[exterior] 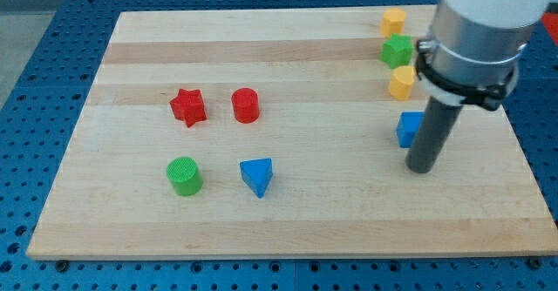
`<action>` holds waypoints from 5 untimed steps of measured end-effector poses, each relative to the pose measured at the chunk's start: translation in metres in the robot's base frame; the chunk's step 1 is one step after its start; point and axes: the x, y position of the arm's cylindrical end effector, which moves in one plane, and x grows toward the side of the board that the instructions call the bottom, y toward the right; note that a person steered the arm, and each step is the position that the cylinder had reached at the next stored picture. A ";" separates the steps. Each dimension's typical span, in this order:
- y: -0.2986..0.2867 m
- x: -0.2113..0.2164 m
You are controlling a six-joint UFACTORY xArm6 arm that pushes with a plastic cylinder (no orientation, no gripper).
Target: Move blue triangle towards blue cube
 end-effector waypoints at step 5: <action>-0.092 0.022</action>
